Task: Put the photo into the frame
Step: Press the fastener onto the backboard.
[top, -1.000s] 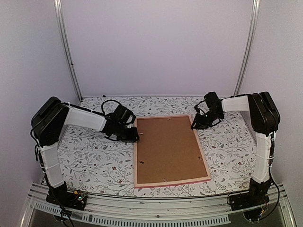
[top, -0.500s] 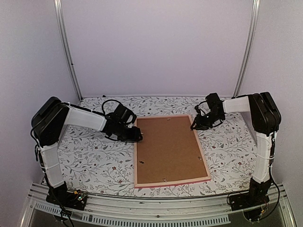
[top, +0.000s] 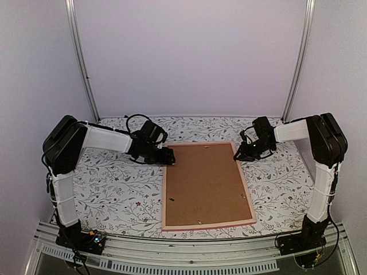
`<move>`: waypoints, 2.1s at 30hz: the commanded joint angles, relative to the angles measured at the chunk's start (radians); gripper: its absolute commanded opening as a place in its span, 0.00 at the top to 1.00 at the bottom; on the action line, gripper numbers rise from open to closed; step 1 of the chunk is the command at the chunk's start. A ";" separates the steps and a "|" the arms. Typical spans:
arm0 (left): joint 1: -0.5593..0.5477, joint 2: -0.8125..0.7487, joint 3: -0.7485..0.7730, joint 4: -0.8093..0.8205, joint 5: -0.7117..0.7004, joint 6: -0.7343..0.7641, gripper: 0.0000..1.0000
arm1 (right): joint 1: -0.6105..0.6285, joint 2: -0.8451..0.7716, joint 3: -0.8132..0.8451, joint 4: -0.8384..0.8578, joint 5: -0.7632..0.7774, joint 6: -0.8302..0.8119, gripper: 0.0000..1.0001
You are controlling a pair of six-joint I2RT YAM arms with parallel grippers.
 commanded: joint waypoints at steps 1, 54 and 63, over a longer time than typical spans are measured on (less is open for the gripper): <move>0.012 0.030 0.030 -0.043 -0.019 0.040 0.28 | 0.008 -0.020 -0.030 -0.030 0.000 0.014 0.79; -0.037 0.069 0.049 -0.102 -0.167 0.106 0.30 | 0.009 0.020 -0.007 -0.032 -0.004 0.004 0.76; -0.047 0.090 0.082 -0.106 -0.181 0.097 0.32 | 0.009 0.018 -0.014 -0.028 -0.005 0.004 0.76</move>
